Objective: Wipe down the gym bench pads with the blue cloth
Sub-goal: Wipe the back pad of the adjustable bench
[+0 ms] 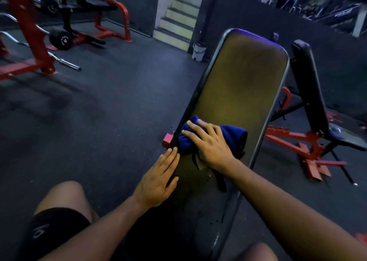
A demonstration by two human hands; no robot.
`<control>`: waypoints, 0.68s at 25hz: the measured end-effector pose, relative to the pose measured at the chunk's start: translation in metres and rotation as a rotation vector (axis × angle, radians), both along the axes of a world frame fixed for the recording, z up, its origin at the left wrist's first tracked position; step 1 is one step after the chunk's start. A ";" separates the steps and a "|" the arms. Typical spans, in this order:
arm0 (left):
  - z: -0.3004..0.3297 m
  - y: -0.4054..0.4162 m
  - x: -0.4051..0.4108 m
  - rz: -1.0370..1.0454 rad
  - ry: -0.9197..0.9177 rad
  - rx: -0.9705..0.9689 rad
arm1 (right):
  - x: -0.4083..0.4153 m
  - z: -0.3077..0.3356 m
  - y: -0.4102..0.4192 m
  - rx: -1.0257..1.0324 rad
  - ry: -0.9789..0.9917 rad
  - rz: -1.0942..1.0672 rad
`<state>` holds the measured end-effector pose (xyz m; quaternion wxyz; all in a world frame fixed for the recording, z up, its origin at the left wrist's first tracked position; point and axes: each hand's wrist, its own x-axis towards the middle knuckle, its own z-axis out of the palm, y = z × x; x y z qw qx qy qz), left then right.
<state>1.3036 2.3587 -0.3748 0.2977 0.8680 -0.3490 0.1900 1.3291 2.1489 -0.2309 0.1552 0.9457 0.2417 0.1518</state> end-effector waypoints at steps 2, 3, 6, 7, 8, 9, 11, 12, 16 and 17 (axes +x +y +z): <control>0.001 0.000 -0.001 -0.010 -0.010 -0.022 | 0.008 0.021 0.001 -0.021 0.038 0.064; 0.001 -0.001 -0.001 -0.012 -0.023 -0.030 | 0.017 0.038 -0.001 -0.011 0.025 0.098; -0.003 -0.001 0.000 -0.013 -0.057 -0.048 | 0.063 0.098 -0.022 0.047 -0.114 0.088; -0.005 -0.001 0.001 -0.019 -0.061 -0.051 | 0.080 0.114 -0.033 0.049 -0.142 0.035; -0.006 -0.001 0.002 -0.027 -0.063 -0.054 | 0.095 0.126 -0.044 0.049 -0.140 -0.031; -0.007 -0.001 0.003 -0.033 -0.062 -0.059 | 0.106 0.129 -0.052 0.050 -0.116 -0.099; -0.008 -0.001 0.006 -0.035 -0.047 -0.068 | 0.117 0.111 -0.055 0.050 -0.084 -0.197; -0.009 -0.001 0.006 -0.043 -0.041 -0.078 | 0.117 0.098 -0.052 0.056 -0.101 -0.213; -0.010 -0.002 0.008 -0.061 -0.046 -0.095 | 0.084 0.061 -0.034 0.067 -0.099 -0.123; -0.011 -0.001 0.007 -0.060 -0.047 -0.098 | 0.072 0.051 -0.029 0.063 -0.100 -0.099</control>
